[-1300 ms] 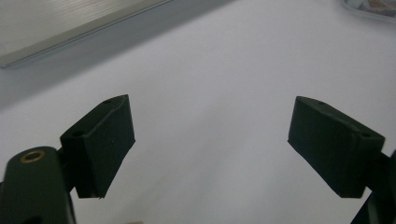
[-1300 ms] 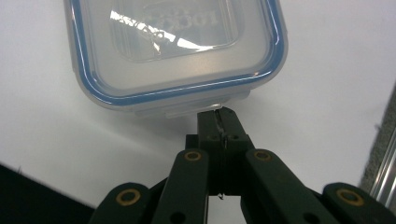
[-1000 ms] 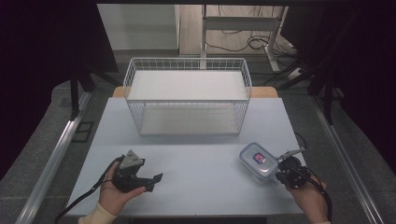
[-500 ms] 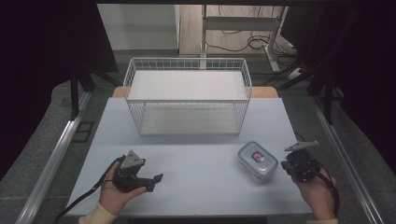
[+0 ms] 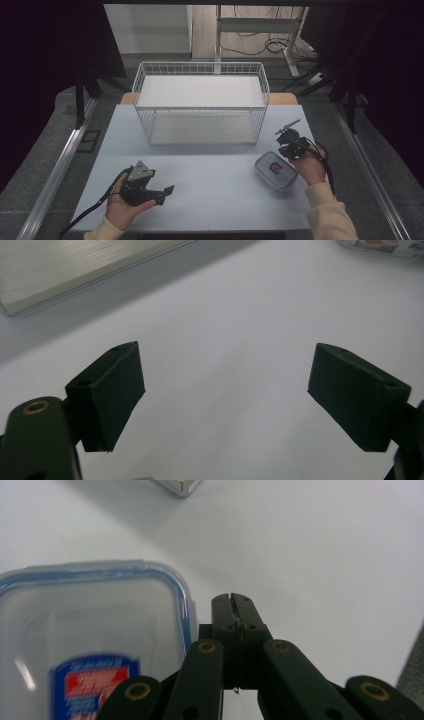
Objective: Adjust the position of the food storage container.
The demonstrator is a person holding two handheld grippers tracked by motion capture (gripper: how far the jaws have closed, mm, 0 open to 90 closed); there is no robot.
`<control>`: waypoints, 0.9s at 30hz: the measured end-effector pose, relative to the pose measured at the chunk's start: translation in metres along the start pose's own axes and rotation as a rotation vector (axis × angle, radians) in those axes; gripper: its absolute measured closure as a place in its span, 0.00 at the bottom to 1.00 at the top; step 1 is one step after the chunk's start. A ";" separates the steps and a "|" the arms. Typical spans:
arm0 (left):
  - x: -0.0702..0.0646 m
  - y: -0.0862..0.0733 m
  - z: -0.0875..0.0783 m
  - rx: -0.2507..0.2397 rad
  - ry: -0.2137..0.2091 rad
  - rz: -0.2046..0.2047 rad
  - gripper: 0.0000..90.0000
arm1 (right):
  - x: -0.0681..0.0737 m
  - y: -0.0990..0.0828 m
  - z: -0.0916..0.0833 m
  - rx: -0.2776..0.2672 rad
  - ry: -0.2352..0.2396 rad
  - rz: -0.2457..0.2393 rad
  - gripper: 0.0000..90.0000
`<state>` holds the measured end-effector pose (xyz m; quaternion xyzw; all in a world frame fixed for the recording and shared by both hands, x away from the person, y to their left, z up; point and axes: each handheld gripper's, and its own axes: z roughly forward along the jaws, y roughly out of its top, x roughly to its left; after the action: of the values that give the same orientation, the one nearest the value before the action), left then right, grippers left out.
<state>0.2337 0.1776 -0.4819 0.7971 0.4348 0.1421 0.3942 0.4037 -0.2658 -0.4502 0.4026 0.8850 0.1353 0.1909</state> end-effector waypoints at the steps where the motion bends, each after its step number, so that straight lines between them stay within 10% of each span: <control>1: 0.000 0.000 0.000 0.000 0.001 0.002 0.16 | 0.001 0.002 0.004 0.009 -0.003 -0.009 0.99; 12: 0.000 0.000 0.002 0.008 0.001 0.005 0.16 | 0.023 0.008 0.010 0.010 0.028 -0.149 0.99; 22: -0.001 -0.001 0.003 0.016 0.001 0.009 0.16 | 0.071 0.029 0.010 0.006 0.107 -0.357 0.99; 27: -0.001 -0.001 0.003 0.016 0.000 0.012 0.16 | 0.077 0.030 0.004 -0.010 0.087 -0.376 0.99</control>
<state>0.2345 0.1758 -0.4849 0.8028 0.4313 0.1411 0.3868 0.3786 -0.1875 -0.4599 0.2230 0.9513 0.1189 0.1765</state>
